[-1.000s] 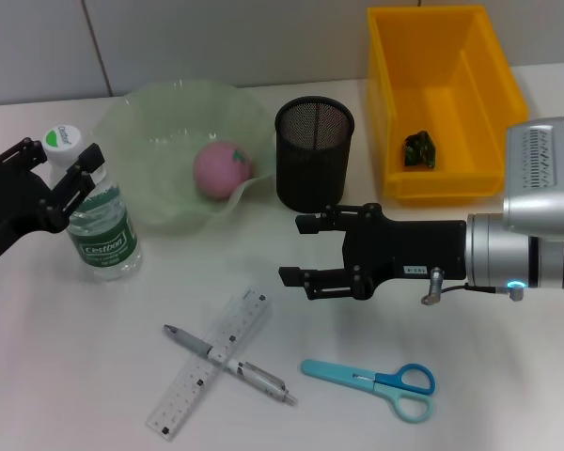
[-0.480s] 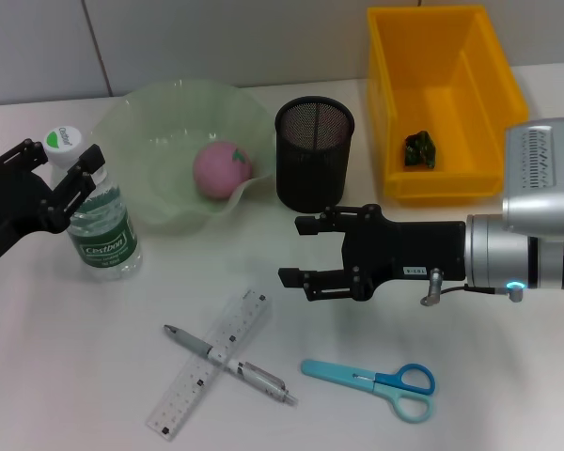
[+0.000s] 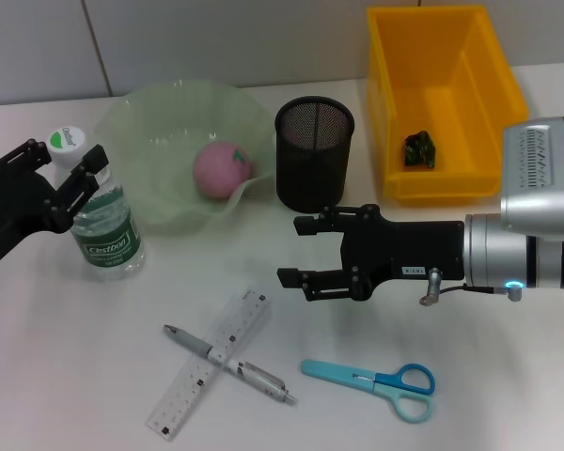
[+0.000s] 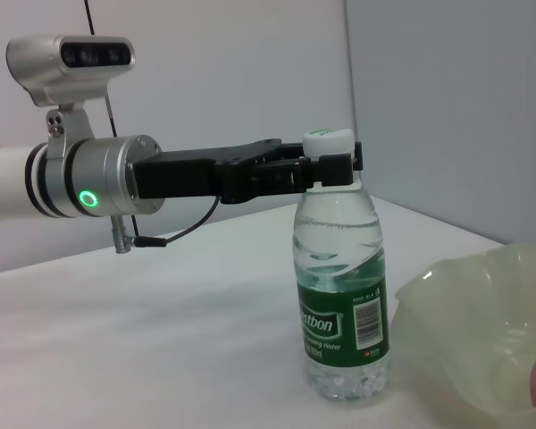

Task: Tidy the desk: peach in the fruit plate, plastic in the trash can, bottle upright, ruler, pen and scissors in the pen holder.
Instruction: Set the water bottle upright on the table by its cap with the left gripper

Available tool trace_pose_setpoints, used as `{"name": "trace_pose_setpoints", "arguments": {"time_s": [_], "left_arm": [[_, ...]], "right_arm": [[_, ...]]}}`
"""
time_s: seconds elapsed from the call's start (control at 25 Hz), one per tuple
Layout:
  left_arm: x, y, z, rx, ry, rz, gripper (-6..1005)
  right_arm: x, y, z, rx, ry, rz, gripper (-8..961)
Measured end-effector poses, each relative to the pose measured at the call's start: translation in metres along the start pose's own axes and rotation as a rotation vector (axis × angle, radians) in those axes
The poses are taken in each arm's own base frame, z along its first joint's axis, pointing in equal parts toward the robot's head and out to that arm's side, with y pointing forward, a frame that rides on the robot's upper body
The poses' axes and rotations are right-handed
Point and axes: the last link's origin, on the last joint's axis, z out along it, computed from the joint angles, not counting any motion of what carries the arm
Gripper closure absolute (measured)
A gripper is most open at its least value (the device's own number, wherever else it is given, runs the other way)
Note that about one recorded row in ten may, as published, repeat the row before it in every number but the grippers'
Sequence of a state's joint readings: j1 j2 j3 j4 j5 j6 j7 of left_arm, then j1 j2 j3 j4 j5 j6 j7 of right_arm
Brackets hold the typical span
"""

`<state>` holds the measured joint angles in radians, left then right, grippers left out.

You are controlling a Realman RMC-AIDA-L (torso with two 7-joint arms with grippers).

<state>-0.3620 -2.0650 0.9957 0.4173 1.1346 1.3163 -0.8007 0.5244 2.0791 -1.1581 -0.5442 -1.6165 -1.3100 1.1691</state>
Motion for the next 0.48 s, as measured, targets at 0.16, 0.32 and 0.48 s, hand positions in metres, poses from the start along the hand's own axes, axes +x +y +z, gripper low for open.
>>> {"name": "trace_pose_setpoints", "arguments": {"time_s": [0.16,0.32,0.48], "left_arm": [[-0.0003,0.0,0.0001,0.0,-0.002,0.0,548],[-0.0002,-0.0003,-0.0001,0.001,-0.002,0.0,547],[0.0,-0.0007,-0.0003,0.004,0.0,0.0,547]], "right_arm": [[-0.0005,-0.0003,0.0001,-0.001,0.0,-0.002,194],[-0.0007,-0.0004,0.0002,-0.001,0.0,-0.002,194],[-0.0013,-0.0007,0.0005,-0.001,0.0,-0.004,194]]}}
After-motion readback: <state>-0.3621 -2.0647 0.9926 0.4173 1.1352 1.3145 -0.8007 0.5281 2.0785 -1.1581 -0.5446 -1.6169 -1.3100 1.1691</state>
